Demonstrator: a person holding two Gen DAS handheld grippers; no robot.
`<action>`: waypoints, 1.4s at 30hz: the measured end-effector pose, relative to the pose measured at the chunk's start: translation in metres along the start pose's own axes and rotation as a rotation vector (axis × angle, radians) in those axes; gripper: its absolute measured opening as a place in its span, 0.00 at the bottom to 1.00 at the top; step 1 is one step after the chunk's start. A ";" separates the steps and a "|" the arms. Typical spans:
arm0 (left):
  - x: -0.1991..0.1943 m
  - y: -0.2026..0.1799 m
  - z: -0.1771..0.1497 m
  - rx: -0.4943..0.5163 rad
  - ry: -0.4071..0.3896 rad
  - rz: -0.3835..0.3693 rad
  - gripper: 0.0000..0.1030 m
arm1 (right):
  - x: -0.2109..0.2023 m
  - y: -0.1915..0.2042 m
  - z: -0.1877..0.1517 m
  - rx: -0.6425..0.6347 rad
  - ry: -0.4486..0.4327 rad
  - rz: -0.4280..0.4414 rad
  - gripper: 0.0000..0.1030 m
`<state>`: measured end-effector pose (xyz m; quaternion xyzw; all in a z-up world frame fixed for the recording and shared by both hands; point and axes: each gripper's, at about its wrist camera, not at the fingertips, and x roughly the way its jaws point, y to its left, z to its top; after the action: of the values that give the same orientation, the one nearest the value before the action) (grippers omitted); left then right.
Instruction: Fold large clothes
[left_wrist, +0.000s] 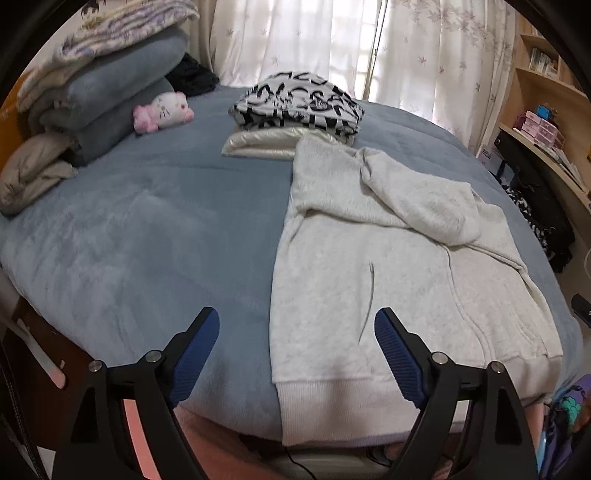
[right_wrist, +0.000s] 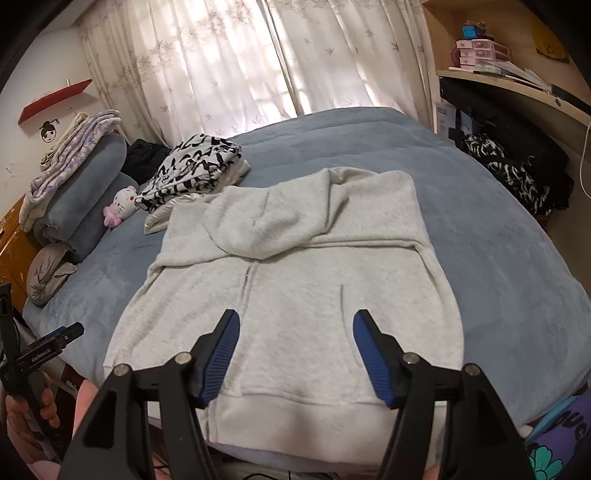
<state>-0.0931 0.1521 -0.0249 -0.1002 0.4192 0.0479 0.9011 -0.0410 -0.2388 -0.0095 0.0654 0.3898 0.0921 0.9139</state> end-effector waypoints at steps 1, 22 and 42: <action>0.002 0.004 -0.002 -0.004 0.011 -0.015 0.86 | -0.001 -0.003 -0.003 -0.002 0.004 -0.005 0.63; 0.083 0.030 -0.045 -0.105 0.169 -0.278 0.88 | 0.022 -0.135 -0.064 0.176 0.137 0.046 0.63; 0.107 0.024 -0.042 -0.035 0.157 -0.427 0.88 | 0.054 -0.117 -0.084 0.167 0.212 0.370 0.36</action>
<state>-0.0596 0.1662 -0.1361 -0.2055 0.4563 -0.1446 0.8536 -0.0512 -0.3371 -0.1270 0.2014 0.4711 0.2318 0.8269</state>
